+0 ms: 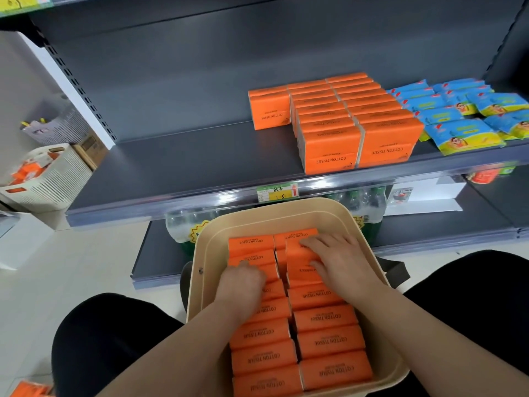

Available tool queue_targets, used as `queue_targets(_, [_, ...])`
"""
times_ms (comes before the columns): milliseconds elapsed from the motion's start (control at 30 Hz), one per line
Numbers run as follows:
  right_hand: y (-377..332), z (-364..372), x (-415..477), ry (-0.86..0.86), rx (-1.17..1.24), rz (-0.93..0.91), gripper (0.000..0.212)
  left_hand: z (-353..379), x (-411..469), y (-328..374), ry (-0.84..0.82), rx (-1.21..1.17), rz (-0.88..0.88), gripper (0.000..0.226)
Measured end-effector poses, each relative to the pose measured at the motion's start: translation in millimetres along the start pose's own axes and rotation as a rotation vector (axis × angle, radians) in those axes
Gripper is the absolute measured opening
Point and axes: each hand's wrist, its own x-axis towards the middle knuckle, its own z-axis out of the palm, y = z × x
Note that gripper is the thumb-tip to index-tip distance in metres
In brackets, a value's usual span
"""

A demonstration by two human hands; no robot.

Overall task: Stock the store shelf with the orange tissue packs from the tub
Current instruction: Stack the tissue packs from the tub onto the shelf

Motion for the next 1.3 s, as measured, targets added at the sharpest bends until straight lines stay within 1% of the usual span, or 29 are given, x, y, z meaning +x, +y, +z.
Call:
queue_targets(167, [0, 0, -2, 0.032, -0.010, 0.043, 0.043, -32, 1, -14, 0.032, 0.005, -0.064, 0.016])
queue_targets(233, [0, 1, -1, 0.027, -0.019, 0.038, 0.043, -49, 3, -23, 0.091, -0.027, -0.090, 0.017])
queue_targets(333, [-2, 0, -1, 0.024, -0.010, 0.024, 0.044, -68, 6, -31, 0.188, -0.081, -0.113, 0.012])
queue_targets(400, [-4, 0, -1, 0.023, 0.001, 0.016, 0.044, -69, 9, -28, 0.232, -0.114, -0.108, 0.006])
queue_targets(467, [-4, -1, -2, 0.018, -0.003, 0.006, 0.045, -61, 10, -22, 0.213, -0.194, -0.092, 0.003])
queue_targets(500, [-4, -1, -2, 0.012, -0.005, 0.001, 0.046, -54, 9, -19, 0.179, -0.260, -0.083, 0.011])
queue_targets(567, [-2, 0, -2, 0.002, 0.004, 0.003, 0.047, -43, 7, -14, 0.124, -0.348, -0.064, 0.038])
queue_targets(633, [-2, 0, -2, 0.009, 0.012, 0.005, 0.047, -36, 6, -14, 0.141, -0.356, -0.085, 0.062])
queue_targets(667, [-2, 0, -2, 0.011, 0.010, 0.004, 0.047, -35, 6, -15, 0.158, -0.345, -0.103, 0.069])
queue_targets(733, [-2, -1, -1, 0.006, 0.000, -0.002, 0.048, -36, 6, -17, 0.187, -0.298, -0.122, 0.071])
queue_targets(800, [-4, -6, 1, 0.011, -0.014, 0.002, 0.048, -40, 7, -18, 0.212, -0.266, -0.102, 0.065])
queue_targets(900, [-5, -23, 10, 0.121, -0.036, 0.016, 0.051, -57, 8, -21, 0.279, -0.303, -0.095, 0.054])
queue_targets(1100, [-5, -89, 54, 0.427, -0.086, -0.001, 0.054, -120, 28, -40, 0.427, -0.462, -0.120, 0.047])
queue_targets(1200, [-2, -121, 85, 0.479, -0.104, -0.014, 0.053, -154, 46, -50, 0.488, -0.460, -0.156, 0.048])
queue_targets(1300, [3, -145, 123, 0.486, -0.131, 0.016, 0.055, -177, 74, -61, 0.486, -0.458, -0.189, 0.047])
